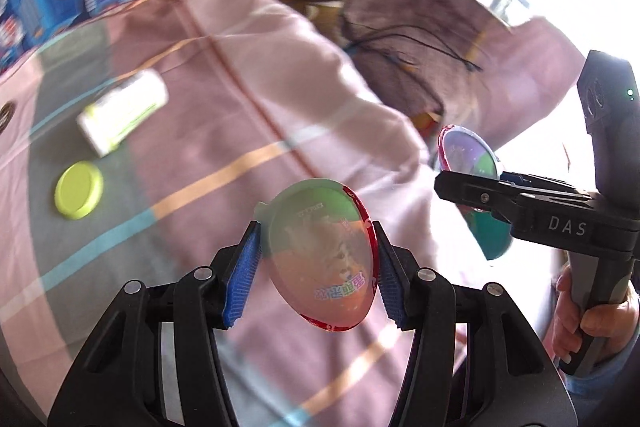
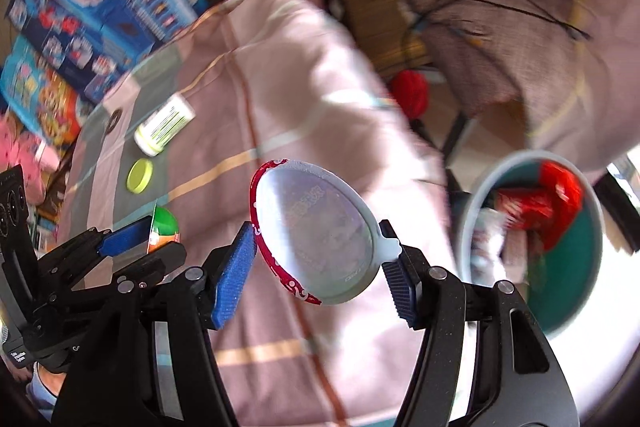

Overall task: Collect trash
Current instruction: 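Carry both clear lids over the teal bin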

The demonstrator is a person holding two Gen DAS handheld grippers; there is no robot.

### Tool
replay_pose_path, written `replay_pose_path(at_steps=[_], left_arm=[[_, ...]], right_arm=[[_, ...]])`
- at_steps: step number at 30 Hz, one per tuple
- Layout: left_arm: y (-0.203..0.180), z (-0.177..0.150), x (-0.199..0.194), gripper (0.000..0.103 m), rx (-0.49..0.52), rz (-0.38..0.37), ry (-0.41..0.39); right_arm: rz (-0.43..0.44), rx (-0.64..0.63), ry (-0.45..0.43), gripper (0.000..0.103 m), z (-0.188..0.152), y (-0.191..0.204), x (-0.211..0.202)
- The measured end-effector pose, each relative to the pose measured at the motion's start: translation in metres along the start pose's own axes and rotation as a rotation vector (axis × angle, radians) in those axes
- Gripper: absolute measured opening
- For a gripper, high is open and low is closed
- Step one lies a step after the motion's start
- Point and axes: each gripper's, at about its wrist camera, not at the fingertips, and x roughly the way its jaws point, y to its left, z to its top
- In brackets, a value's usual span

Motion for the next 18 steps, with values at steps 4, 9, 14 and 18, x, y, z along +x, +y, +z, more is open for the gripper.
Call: replay_pose_path(at_steps=[4, 9, 14, 18], left_arm=[[-0.049, 0.009, 0.013, 0.055, 0.102, -0.036, 0.020], [-0.112, 0.015, 0.034, 0.055, 0.227, -0.088, 0.052], [-0.168, 0.019, 0.064, 0.055, 0.319, -0.129, 0.107], [-0.199, 0.018, 0.090, 0.055, 0.359, -0.145, 0.153]], right_arm=[[-0.029, 0.096, -0.049, 0.059, -0.009, -0.052, -0.027], [-0.086, 0.221, -0.096, 0.059, -0.019, -0.120, -0.055], [-0.104, 0.300, -0.106, 0.059, -0.027, -0.167, -0.063], [-0.105, 0.333, -0.089, 0.059, -0.031, -0.191, -0.060]])
